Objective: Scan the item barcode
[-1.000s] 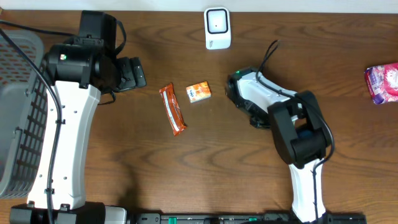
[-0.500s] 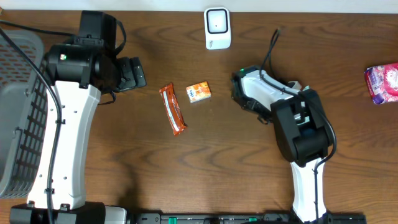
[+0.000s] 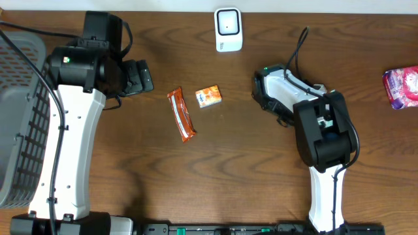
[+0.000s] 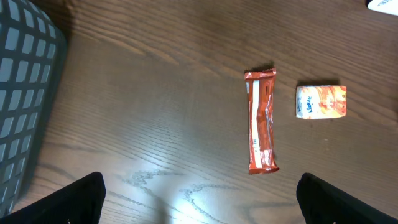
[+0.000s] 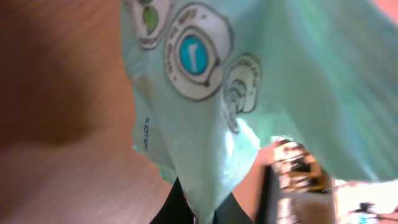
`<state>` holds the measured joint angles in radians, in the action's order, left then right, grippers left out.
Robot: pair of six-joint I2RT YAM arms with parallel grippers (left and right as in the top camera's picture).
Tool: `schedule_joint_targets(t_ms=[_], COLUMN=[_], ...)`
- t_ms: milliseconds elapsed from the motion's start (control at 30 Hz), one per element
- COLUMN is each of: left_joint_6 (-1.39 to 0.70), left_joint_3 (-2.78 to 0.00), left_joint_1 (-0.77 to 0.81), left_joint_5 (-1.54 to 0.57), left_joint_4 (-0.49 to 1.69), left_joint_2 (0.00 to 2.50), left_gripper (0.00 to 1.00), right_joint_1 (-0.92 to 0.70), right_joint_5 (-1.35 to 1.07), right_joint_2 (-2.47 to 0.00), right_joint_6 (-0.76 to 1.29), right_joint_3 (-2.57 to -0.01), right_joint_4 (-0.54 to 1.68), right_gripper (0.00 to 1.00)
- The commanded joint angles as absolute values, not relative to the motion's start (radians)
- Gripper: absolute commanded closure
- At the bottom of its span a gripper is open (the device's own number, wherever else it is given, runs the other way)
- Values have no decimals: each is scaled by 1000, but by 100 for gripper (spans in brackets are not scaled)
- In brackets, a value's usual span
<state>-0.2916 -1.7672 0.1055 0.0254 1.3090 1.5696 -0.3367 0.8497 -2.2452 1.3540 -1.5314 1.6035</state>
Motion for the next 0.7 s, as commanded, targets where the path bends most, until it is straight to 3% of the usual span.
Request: schedule_joint_targets(t_ms=[0, 133, 333, 500, 667], left_joint_6=[-300, -300, -300, -300, -300], left_joint_3=[-1766, -1766, -1766, -1766, -1766], left_joint_1=[102, 102, 102, 102, 102], left_joint_5=[27, 26, 26, 26, 26], left_joint_4=[1312, 1312, 1312, 1312, 1312], left_joint_2=[1576, 1576, 1576, 1576, 1576], left_gripper=[2, 2, 2, 2, 2], right_joint_1=[-323, -297, -227, -175, -189], right_joint_5=[669, 370, -169, -603, -643], right_joint_2=[-2236, -2225, -2225, -2226, -2266], right_joint_6=[1209, 797, 545, 554, 722], right_joint_3=[-1611, -1744, -2001, -2059, -2053], right_joint_4=[1497, 1308, 1158, 822, 546], right_gripper=[99, 99, 99, 99, 99])
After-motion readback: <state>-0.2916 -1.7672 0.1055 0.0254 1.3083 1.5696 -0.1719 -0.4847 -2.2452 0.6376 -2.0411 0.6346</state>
